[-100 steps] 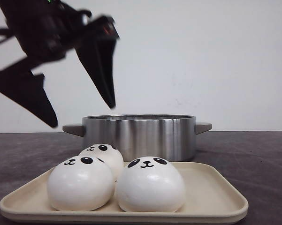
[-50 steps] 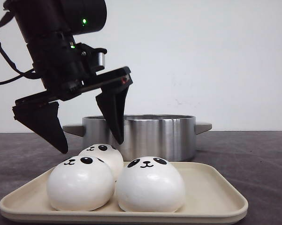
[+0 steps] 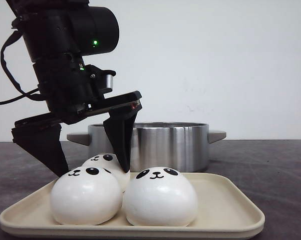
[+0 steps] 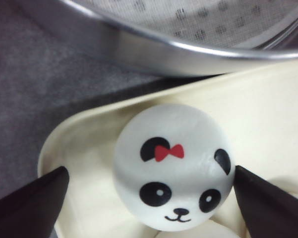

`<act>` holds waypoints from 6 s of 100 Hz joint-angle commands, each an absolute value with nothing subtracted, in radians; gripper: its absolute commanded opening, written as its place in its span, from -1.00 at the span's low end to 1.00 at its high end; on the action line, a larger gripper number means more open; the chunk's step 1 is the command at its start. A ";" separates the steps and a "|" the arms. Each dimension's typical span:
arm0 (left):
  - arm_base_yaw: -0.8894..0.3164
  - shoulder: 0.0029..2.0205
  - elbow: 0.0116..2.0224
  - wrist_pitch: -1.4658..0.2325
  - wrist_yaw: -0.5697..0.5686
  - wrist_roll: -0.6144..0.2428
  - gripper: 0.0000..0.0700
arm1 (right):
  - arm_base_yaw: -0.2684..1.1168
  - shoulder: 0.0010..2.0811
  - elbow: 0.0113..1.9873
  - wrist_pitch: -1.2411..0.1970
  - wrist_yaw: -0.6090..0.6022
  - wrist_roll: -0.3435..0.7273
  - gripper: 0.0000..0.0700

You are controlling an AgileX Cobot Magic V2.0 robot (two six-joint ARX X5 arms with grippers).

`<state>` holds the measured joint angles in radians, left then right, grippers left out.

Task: Steam buns
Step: 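Lower the left gripper onto the farther remaining bun and close it, then lift the bun with the left gripper and lower it into the steamer, then open the left gripper and raise it out of the pot, then lower the right gripper onto the nearer bun and close it, then lift the bun with the right gripper and lower it into the steamer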

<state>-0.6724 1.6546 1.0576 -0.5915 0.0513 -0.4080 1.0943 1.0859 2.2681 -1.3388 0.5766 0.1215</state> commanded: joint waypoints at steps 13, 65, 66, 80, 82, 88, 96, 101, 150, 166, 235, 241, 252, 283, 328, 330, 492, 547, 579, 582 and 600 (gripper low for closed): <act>-0.681 1.707 1.074 -0.580 0.048 -0.414 0.80 | 1.107 1.097 2.290 -1.378 0.577 0.157 -0.98; -0.688 1.726 1.095 -0.625 0.061 -0.435 -0.99 | 1.107 1.097 2.290 -1.408 0.576 0.202 -0.98; -0.688 1.726 1.099 -0.629 0.061 -0.435 -0.99 | 1.107 1.097 2.290 -1.408 0.576 0.202 -0.98; -0.709 1.699 1.187 -0.708 0.060 -0.416 -0.99 | 1.107 1.097 2.290 -1.408 0.576 0.202 -0.98; -0.712 1.694 1.198 -0.714 0.060 -0.409 -0.99 | 1.107 1.097 2.290 -1.408 0.576 0.202 -0.98; -0.729 1.670 1.243 -0.728 0.060 -0.389 -0.99 | 1.107 1.097 2.290 -1.408 0.576 0.201 -0.98; -0.749 1.639 1.309 -0.733 0.059 -0.369 -0.99 | 1.107 1.097 2.290 -1.408 0.576 0.202 -0.98; -0.757 1.628 1.351 -0.719 0.054 -0.350 -0.99 | 1.107 1.097 2.290 -1.408 0.576 0.202 -0.98; -0.555 1.761 1.568 -0.480 0.019 -0.407 -0.99 | 1.107 1.097 2.290 -1.407 0.576 0.198 -0.98; -0.493 1.876 1.613 -0.487 0.122 -0.480 -0.99 | 1.107 1.097 2.290 -1.408 0.576 0.204 -0.98; -0.478 2.068 1.689 -0.517 0.146 -0.485 -0.51 | 1.107 1.097 2.290 -1.408 0.573 0.255 -0.98; -0.478 2.068 1.689 -0.524 0.146 -0.485 -0.40 | 1.107 1.097 2.290 -1.408 0.573 0.255 -0.98; -0.478 2.068 1.689 -0.540 0.146 -0.485 0.10 | 1.107 1.097 2.290 -1.408 0.572 0.255 -0.98; -0.478 2.068 1.689 -0.538 0.147 -0.488 0.88 | 1.107 1.097 2.290 -1.416 0.549 0.255 -0.98; -0.501 1.952 1.816 -0.551 0.173 -0.474 1.00 | 1.107 1.097 2.135 -1.418 0.550 0.360 -0.98; -0.505 1.938 1.822 -0.553 0.168 -0.468 1.00 | 1.107 1.098 2.111 -1.417 0.550 0.368 -0.98; -0.581 0.873 1.840 -1.078 0.128 -0.295 0.90 | 1.006 1.688 1.164 -0.820 -0.045 0.693 0.41; -0.581 0.876 1.840 -1.078 0.127 -0.295 0.90 | 0.978 1.726 1.176 -0.818 -0.013 0.671 -0.98; -0.581 0.876 1.840 -1.076 0.127 -0.295 0.90 | 0.997 1.531 1.502 -0.912 0.159 0.588 -0.98; -0.581 0.877 1.840 -1.073 0.127 -0.295 0.90 | 0.990 1.531 1.549 -0.913 0.184 0.567 -0.98; -0.581 0.882 1.840 -1.053 0.127 -0.295 0.90 | 0.869 1.582 1.714 -0.909 0.180 0.478 -0.99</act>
